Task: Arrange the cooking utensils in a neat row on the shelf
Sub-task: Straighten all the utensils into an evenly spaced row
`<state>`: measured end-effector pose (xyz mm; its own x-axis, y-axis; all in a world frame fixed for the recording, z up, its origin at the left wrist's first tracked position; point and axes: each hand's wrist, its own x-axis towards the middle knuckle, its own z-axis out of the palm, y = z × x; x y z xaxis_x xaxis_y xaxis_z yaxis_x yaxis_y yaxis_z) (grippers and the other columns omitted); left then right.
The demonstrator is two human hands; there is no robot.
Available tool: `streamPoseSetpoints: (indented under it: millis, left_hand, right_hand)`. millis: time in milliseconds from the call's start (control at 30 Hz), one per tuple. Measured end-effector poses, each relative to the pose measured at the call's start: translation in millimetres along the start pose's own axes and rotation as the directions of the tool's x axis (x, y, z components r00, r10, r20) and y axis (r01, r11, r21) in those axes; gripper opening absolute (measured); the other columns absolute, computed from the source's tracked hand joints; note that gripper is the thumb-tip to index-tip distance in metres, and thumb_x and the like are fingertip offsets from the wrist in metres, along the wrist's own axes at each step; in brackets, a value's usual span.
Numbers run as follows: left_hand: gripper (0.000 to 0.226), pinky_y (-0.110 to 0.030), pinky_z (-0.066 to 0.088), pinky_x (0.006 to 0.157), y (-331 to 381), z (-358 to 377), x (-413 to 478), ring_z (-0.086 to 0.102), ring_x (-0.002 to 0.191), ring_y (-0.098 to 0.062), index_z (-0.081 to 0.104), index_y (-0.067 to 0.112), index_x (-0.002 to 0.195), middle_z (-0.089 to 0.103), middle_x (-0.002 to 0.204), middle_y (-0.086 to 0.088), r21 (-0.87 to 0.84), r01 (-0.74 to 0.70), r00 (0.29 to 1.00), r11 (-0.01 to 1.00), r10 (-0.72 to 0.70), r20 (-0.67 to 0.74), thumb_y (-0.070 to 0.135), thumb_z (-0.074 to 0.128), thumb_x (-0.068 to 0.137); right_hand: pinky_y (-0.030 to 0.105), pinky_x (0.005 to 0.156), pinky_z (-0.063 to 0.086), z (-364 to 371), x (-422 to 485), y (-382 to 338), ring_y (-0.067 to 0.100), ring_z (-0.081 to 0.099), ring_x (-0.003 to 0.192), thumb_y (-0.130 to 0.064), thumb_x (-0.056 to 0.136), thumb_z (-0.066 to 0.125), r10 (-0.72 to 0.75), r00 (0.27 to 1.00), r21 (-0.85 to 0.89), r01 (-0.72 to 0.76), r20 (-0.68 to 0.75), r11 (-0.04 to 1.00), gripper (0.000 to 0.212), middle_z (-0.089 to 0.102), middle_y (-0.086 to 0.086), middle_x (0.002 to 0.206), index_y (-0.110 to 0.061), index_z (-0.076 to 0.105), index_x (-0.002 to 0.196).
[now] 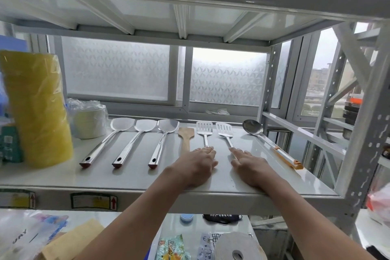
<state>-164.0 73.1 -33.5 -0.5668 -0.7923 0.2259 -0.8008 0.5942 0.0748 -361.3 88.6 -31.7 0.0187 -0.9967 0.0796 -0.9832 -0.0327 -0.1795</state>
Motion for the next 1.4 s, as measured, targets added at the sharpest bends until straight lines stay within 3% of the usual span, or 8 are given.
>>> streamPoseSetpoints:
  millis: [300, 500, 700, 900, 1100, 1400]
  left_hand:
    - [0.053, -0.032, 0.012, 0.126, -3, 2, 2, 0.020, 0.155, -0.022, 0.031, 0.002, 0.155, 0.023, 0.166, -0.016, -0.017, 0.016, 1.000, 1.000, -0.016, -0.021, 0.028, 0.031, 0.108]
    - [0.054, -0.033, 0.009, 0.126, -2, 5, -3, 0.022, 0.154, -0.020, 0.038, 0.008, 0.152, 0.025, 0.166, -0.011, -0.025, 0.015, 0.993, 1.000, -0.018, -0.120, 0.035, 0.035, 0.105]
    - [0.045, -0.029, 0.008, 0.125, -2, 4, -7, 0.027, 0.152, -0.022, 0.048, 0.005, 0.144, 0.032, 0.163, -0.012, -0.063, 0.032, 0.992, 0.998, -0.039, -0.123, 0.021, 0.033, 0.104]
    - [0.043, -0.036, 0.019, 0.120, -4, 1, -9, 0.029, 0.150, -0.029, 0.046, 0.009, 0.146, 0.028, 0.165, -0.006, -0.119, 0.030, 0.998, 0.992, -0.036, -0.054, 0.027, 0.039, 0.108]
    - [0.038, -0.041, 0.033, 0.114, -7, 2, -7, 0.045, 0.138, -0.030, 0.055, 0.007, 0.135, 0.048, 0.152, -0.010, -0.165, 0.012, 0.997, 0.986, -0.025, -0.077, 0.030, 0.048, 0.105]
    - [0.040, -0.037, 0.032, 0.110, -8, 7, -5, 0.040, 0.127, -0.024, 0.062, 0.006, 0.127, 0.057, 0.142, -0.009, -0.181, -0.024, 0.987, 0.983, -0.005, -0.158, 0.035, 0.056, 0.101]
  right_hand:
    - [0.046, 0.120, 0.013, 1, 10, -12, 0.014, 0.016, 0.156, -0.041, 0.103, 0.019, 0.039, 0.999, 0.046, -0.038, -0.024, 0.998, 0.057, 0.018, -0.007, 0.169, -0.036, 0.017, 0.160]
    - [0.045, 0.113, 0.025, -2, 0, -16, 0.023, 0.035, 0.147, -0.038, 0.102, 0.027, 0.039, 0.995, 0.071, -0.032, -0.088, 0.997, 0.056, 0.040, 0.003, 0.159, -0.033, 0.025, 0.157]
    - [0.043, 0.116, 0.023, -6, -5, -19, 0.021, 0.032, 0.149, -0.039, 0.103, 0.027, 0.028, 0.997, 0.059, -0.024, -0.072, 0.998, 0.055, 0.037, 0.002, 0.162, -0.035, 0.025, 0.158]
    - [0.045, 0.119, 0.019, -10, -12, -21, 0.021, 0.021, 0.155, -0.045, 0.100, 0.034, -0.005, 1.000, 0.061, 0.006, -0.022, 0.998, 0.059, 0.029, 0.003, 0.166, -0.043, 0.021, 0.158]
    - [0.046, 0.119, 0.019, -11, -14, -21, 0.024, 0.023, 0.154, -0.047, 0.098, 0.035, -0.017, 1.000, 0.052, 0.017, 0.003, 0.999, 0.061, 0.030, 0.004, 0.165, -0.046, 0.017, 0.157]
    - [0.046, 0.120, 0.017, -11, -13, -21, 0.022, 0.018, 0.156, -0.049, 0.097, 0.035, -0.013, 1.000, 0.041, 0.013, 0.016, 0.999, 0.063, 0.026, 0.004, 0.167, -0.045, 0.017, 0.158]
